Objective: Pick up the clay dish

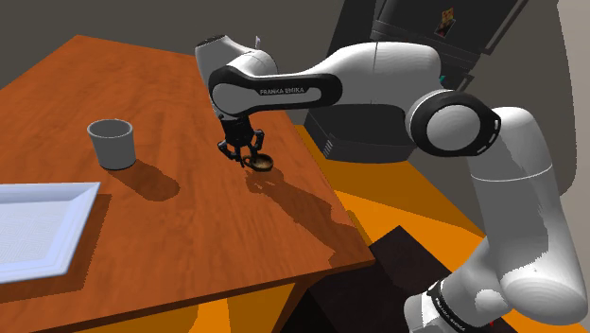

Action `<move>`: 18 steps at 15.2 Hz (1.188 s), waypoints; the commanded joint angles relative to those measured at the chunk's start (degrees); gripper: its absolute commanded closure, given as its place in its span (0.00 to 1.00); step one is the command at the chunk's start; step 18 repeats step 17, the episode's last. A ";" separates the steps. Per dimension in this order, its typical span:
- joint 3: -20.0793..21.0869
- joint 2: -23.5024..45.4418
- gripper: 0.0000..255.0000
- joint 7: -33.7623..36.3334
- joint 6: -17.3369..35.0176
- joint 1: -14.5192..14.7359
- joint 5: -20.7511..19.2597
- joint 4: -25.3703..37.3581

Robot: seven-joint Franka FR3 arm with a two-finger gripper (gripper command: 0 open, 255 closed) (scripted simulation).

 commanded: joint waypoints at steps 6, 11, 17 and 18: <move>0.15 -1.17 1.00 -0.99 -3.66 0.30 0.33 2.67; 0.17 -1.69 1.00 -1.86 -7.00 0.72 0.48 5.67; 0.12 -1.74 1.00 -2.66 -10.03 1.21 0.51 8.82; 0.12 -1.74 1.00 -2.66 -10.03 1.21 0.51 8.82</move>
